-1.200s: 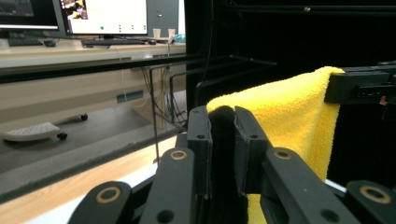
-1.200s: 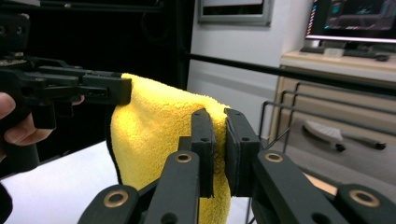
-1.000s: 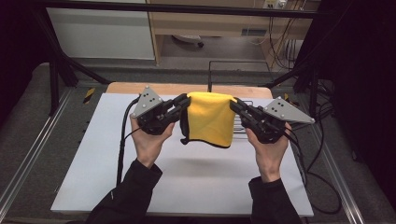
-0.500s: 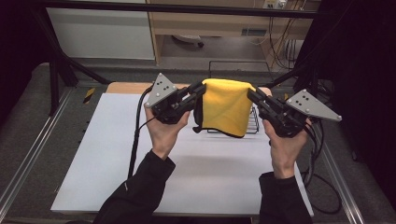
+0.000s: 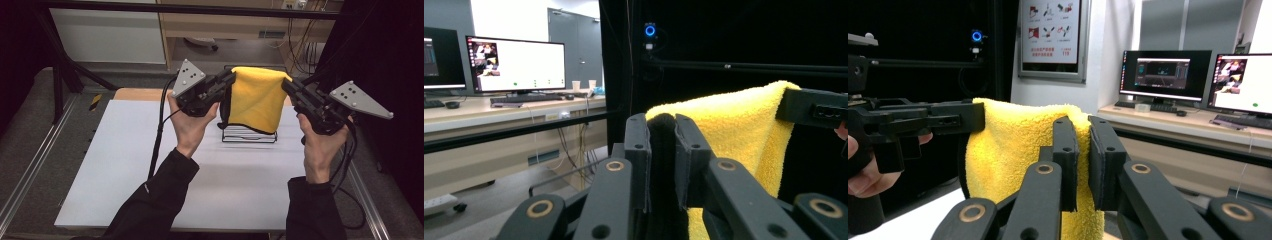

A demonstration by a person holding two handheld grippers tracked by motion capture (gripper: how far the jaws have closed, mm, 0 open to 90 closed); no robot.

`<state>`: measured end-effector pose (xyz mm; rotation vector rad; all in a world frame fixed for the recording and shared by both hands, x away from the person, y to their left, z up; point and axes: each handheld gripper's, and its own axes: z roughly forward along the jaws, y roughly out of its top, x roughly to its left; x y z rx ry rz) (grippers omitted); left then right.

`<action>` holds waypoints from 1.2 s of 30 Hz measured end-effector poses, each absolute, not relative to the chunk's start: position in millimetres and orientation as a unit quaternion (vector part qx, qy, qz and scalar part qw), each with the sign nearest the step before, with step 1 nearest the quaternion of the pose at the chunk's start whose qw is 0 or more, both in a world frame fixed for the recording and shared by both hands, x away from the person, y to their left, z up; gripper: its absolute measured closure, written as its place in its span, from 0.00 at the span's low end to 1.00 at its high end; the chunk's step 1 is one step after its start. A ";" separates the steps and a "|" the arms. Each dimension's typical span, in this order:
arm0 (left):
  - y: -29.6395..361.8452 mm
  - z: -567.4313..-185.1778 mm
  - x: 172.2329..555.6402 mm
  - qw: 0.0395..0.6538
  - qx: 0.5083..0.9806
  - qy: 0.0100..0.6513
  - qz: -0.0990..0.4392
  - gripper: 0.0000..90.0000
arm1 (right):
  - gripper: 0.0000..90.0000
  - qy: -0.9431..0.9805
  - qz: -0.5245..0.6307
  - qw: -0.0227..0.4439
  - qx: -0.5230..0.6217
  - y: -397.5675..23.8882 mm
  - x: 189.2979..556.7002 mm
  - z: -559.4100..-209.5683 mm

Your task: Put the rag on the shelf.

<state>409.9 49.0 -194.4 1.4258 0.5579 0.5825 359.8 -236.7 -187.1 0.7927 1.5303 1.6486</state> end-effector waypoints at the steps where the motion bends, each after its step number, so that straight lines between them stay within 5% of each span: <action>1: 45.8 -188.9 412.0 0.688 0.632 0.247 0.258 0.87 | 0.93 0.595 0.642 0.371 0.309 -238.1 359.9 -183.8; 36: 8.9 -120.1 451.2 0.696 0.607 0.242 0.297 0.87 | 0.93 0.542 0.669 0.398 0.316 -265.7 413.8 -127.2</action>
